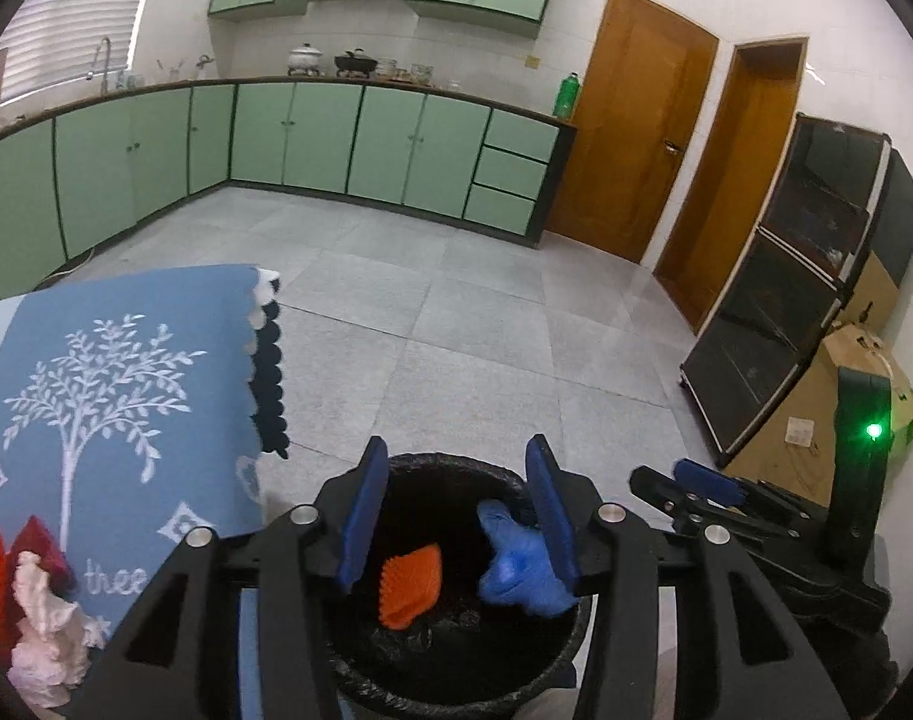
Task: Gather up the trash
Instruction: 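Carry both items over the black bin and open both grippers, then return both tools to the table and grasp the red sponge with the right gripper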
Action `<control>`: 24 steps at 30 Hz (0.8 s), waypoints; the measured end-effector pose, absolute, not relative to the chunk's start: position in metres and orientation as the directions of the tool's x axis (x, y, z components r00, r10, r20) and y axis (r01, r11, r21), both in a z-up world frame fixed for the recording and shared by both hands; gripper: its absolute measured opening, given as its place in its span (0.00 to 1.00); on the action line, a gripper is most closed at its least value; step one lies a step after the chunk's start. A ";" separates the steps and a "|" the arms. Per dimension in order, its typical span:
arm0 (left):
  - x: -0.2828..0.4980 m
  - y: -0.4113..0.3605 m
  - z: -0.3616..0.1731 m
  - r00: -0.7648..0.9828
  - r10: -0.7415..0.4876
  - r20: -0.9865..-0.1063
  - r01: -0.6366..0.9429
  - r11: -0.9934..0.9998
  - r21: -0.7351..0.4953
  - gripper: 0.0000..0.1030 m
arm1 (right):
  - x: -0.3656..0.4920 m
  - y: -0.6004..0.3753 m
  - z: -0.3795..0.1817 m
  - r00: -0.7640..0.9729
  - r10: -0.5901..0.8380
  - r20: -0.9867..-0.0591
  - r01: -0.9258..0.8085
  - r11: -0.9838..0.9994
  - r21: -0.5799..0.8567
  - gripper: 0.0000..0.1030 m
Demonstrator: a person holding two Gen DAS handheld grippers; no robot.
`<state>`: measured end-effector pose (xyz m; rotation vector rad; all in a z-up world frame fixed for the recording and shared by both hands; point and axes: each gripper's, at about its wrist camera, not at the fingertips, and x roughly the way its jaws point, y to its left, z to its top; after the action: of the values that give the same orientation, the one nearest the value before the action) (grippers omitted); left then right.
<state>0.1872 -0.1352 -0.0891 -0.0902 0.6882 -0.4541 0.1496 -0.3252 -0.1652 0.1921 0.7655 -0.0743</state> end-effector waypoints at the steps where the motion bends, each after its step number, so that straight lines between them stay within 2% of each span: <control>1: 0.187 -0.131 -0.086 0.688 -0.425 -0.588 0.368 0.903 -0.221 0.48 | 0.148 -0.324 -0.164 0.723 -0.003 -0.691 0.140 0.980 0.142 0.61; 2: 0.184 -0.128 -0.082 0.701 -0.412 -0.582 0.361 0.909 -0.210 0.51 | 0.147 -0.320 -0.160 0.729 -0.012 -0.685 0.143 0.980 0.135 0.69; 5: 0.172 -0.110 -0.070 0.743 -0.364 -0.562 0.327 0.930 -0.170 0.58 | 0.138 -0.308 -0.149 0.756 -0.022 -0.654 0.135 0.983 0.122 0.80; 7: 0.161 -0.093 -0.062 0.770 -0.327 -0.548 0.298 0.943 -0.145 0.60 | 0.135 -0.299 -0.141 0.771 -0.014 -0.637 0.124 0.984 0.129 0.82; 17: 0.098 0.001 -0.034 0.859 -0.107 -0.501 0.097 0.994 -0.047 0.64 | 0.110 -0.221 -0.112 0.821 0.125 -0.558 -0.032 0.984 0.173 0.83; 24: 0.058 0.064 -0.043 0.860 0.019 -0.510 -0.033 0.999 -0.018 0.65 | 0.089 -0.158 -0.110 0.809 0.236 -0.538 -0.166 0.970 0.177 0.83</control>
<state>0.0581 0.0638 -0.0425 -0.0265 0.5350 0.0275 0.0889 -0.1583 -0.1105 0.1235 0.5903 0.2154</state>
